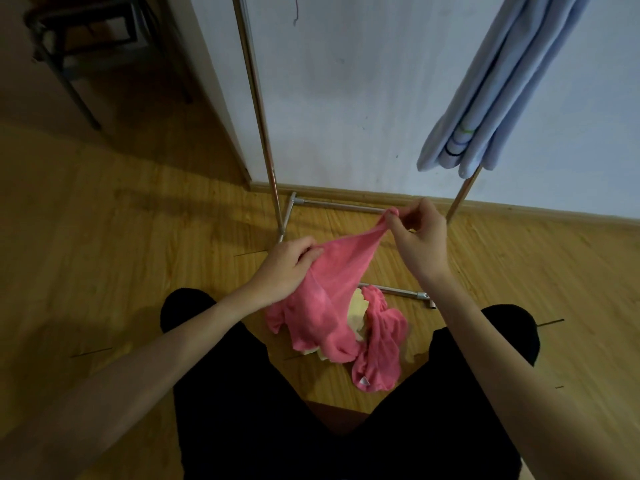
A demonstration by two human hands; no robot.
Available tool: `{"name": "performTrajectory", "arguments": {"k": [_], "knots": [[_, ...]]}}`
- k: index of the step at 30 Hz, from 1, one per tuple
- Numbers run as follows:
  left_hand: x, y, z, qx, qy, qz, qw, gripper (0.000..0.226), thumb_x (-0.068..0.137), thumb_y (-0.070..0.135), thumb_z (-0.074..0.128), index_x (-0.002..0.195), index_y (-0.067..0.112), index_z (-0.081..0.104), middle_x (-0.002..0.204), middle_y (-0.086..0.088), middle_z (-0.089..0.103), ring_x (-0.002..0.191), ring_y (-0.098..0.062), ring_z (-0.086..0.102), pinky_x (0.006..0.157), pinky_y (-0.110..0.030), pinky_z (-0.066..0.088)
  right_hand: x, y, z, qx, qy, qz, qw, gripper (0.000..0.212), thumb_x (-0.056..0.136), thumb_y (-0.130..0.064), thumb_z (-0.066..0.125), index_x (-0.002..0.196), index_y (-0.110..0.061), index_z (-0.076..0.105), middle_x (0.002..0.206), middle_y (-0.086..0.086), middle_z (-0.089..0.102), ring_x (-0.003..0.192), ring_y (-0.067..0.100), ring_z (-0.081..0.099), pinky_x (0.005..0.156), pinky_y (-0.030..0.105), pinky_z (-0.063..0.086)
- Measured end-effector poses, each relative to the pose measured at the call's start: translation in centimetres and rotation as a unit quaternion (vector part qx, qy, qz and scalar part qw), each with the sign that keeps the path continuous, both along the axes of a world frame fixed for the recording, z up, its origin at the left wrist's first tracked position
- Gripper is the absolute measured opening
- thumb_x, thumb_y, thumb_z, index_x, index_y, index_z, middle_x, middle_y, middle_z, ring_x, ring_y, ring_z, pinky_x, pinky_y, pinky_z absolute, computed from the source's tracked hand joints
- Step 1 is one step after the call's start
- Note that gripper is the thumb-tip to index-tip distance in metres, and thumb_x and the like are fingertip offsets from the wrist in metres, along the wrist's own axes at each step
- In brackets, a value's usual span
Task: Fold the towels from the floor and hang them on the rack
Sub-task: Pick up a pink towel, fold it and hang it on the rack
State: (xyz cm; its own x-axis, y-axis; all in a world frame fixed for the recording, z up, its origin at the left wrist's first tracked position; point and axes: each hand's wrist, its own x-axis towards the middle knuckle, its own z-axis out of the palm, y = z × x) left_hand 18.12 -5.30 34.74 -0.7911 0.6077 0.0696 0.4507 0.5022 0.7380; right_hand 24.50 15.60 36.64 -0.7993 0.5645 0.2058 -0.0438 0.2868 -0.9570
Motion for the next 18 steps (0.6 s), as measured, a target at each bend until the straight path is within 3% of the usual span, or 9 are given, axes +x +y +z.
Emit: {"name": "performTrajectory", "arguments": {"k": [2,7,10,13,16,18], "knots": [[0.0,0.1,0.9,0.024,0.007,0.012,1.000,0.023,0.097,0.016,0.050,0.083,0.001,0.058,0.066,-0.018,0.054,0.059,-0.027,0.050,0.054,-0.032,0.036,0.1,0.3,-0.3,0.013,-0.015,-0.014,1.000,0.014,0.087,-0.006,0.064,0.080,0.000,0.055,0.072,0.008,0.065,0.062,0.008,0.056,0.060,0.025,0.045],[-0.4,0.6,4.4,0.097,-0.061,0.041,0.993,0.021,0.098,0.017,0.048,0.089,0.004,0.061,0.073,-0.008,0.054,0.065,-0.011,0.051,0.059,-0.022,0.041,0.9,0.4,0.1,-0.110,0.020,0.067,0.991,0.017,0.090,0.005,0.058,0.084,-0.008,0.047,0.073,0.011,0.068,0.053,0.013,0.057,0.049,0.025,0.045],[-0.9,0.6,6.4,0.156,-0.110,0.066,0.979,0.026,0.098,0.019,0.049,0.094,-0.003,0.062,0.079,-0.012,0.055,0.074,-0.020,0.054,0.070,-0.033,0.045,1.4,0.6,1.1,-0.150,0.067,0.149,0.975,0.022,0.089,0.011,0.055,0.102,-0.005,0.047,0.082,0.012,0.062,0.065,0.020,0.054,0.055,0.028,0.047],[-1.4,0.5,8.1,0.186,-0.145,0.075,0.969,0.030,0.098,0.023,0.049,0.093,-0.004,0.061,0.081,-0.013,0.054,0.075,-0.025,0.053,0.071,-0.039,0.044,1.7,0.9,2.1,-0.096,0.080,0.232,0.965,0.021,0.087,0.016,0.054,0.100,0.000,0.059,0.091,0.015,0.058,0.073,0.021,0.055,0.062,0.026,0.048],[-1.7,0.4,9.4,0.193,-0.148,0.074,0.967,0.023,0.098,0.023,0.050,0.085,0.007,0.062,0.075,-0.010,0.055,0.070,-0.022,0.055,0.067,-0.033,0.046,2.0,0.7,2.5,-0.018,0.067,0.276,0.959,0.021,0.078,0.012,0.064,0.095,0.001,0.069,0.103,0.019,0.061,0.093,0.027,0.062,0.078,0.028,0.054],[-1.8,0.4,10.1,0.196,-0.150,0.067,0.967,0.020,0.097,0.020,0.051,0.086,0.009,0.063,0.073,-0.002,0.058,0.069,-0.015,0.058,0.067,-0.027,0.048,2.0,0.4,2.3,0.055,0.056,0.259,0.963,0.022,0.077,0.009,0.070,0.096,-0.002,0.070,0.101,0.012,0.063,0.091,0.023,0.064,0.079,0.025,0.053]]}}
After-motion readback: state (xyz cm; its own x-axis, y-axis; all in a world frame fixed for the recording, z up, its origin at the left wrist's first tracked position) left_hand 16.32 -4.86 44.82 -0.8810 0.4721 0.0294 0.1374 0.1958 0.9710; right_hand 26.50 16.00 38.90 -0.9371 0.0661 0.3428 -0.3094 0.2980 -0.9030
